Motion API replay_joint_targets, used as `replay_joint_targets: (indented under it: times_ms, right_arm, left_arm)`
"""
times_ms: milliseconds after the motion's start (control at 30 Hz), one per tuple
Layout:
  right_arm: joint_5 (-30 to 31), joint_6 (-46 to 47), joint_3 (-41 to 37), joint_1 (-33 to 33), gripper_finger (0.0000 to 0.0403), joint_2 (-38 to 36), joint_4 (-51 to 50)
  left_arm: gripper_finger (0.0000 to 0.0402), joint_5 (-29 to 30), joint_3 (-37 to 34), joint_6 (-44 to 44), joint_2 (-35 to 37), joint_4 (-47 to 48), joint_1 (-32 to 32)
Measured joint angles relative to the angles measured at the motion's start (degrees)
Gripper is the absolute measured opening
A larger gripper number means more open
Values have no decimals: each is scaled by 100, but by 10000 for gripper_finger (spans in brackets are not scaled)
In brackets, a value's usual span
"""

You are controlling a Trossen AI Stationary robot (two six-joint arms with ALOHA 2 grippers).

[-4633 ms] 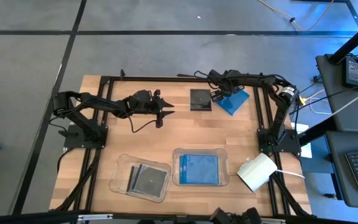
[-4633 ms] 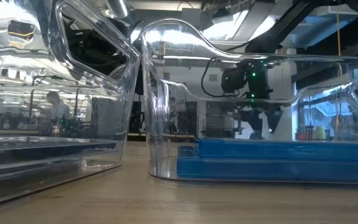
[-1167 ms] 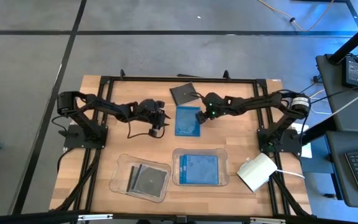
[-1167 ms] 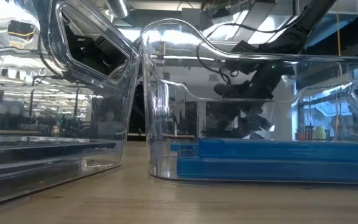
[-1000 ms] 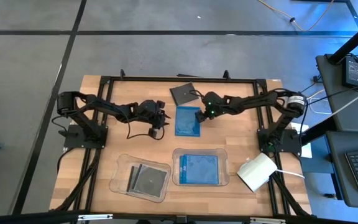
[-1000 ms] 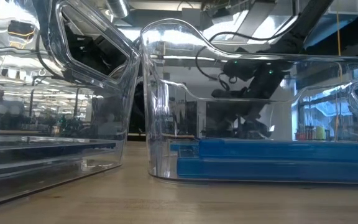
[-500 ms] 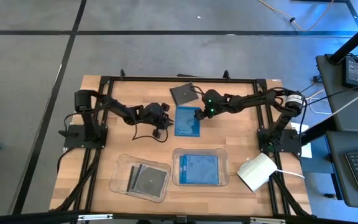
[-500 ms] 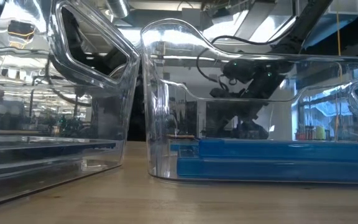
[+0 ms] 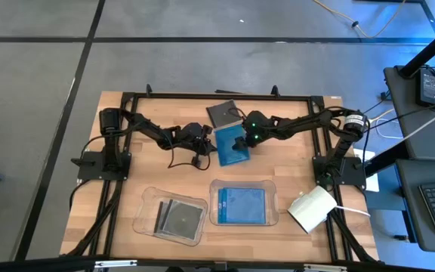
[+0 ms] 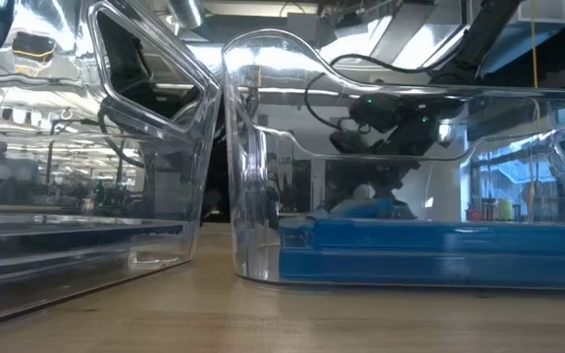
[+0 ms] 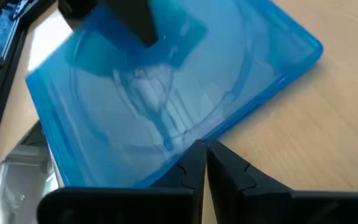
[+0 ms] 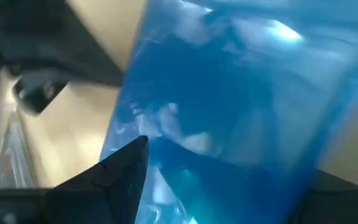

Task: Pick & place jewel cases by type
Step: Put the blue CD case into the right transparent bin

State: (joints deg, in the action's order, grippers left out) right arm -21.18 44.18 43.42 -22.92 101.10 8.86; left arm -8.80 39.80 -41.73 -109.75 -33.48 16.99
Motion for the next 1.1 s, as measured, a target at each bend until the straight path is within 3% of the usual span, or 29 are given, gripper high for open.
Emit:
replay_joint_targets:
  times_ms: [167,500,833,1100]
  right_arm:
    - [-365,-564,2,-13,251,-7,294]
    - [-336,-789,2,-13,243,-14,202]
    - [-629,-883,25,-65,125,-36,247]
    - [-855,-976,30,-101,65,-48,252]
  left_arm:
    - [3,9,-6,173,-7,27,37]
    - [12,26,-23,260,23,-40,40]
    - [13,370,-36,250,93,-204,35]
    - [31,1594,-25,104,156,-270,29]
